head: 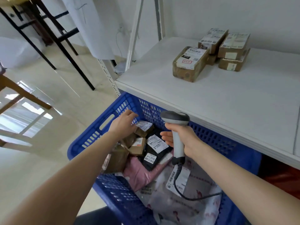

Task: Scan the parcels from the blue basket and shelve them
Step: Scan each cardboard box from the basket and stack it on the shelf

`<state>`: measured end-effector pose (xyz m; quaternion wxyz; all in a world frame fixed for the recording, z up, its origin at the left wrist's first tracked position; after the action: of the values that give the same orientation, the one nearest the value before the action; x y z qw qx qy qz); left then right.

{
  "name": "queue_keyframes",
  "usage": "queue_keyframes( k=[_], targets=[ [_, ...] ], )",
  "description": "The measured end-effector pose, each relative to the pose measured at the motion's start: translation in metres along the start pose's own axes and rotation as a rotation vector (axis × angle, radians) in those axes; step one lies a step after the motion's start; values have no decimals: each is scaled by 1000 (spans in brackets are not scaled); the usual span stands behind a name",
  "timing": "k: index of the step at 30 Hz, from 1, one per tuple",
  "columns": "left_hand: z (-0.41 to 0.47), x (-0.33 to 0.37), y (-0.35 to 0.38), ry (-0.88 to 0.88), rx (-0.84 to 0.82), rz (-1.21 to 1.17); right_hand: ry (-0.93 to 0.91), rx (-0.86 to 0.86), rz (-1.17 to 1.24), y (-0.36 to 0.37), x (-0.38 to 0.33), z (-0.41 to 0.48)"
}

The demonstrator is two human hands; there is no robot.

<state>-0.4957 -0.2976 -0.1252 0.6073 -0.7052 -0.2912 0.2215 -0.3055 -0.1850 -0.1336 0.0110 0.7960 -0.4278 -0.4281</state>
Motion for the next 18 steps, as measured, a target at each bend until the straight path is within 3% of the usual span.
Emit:
queue_keyframes(
  k=[7,13,18],
  targets=[
    [-40,-38,73,-145,-168,48,78,55,-87,30,51,42],
    [-7,-77,97,-408,-135,-79,119,134,25,33,80,77],
    [24,-84,110,-453,-134,-113,166,138,33,34,97,93]
  ],
)
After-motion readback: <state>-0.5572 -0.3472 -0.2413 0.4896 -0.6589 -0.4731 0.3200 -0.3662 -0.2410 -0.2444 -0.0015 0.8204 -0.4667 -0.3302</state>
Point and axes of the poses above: each hand's wrist, its own z-axis towards the middle knuckle, its own y-axis out of the palm, x = y × z, the point moved 8 cm from there along z, towards the middle knuckle, and after that the axes turned 6 degrees about z, right-handed, at the moved point
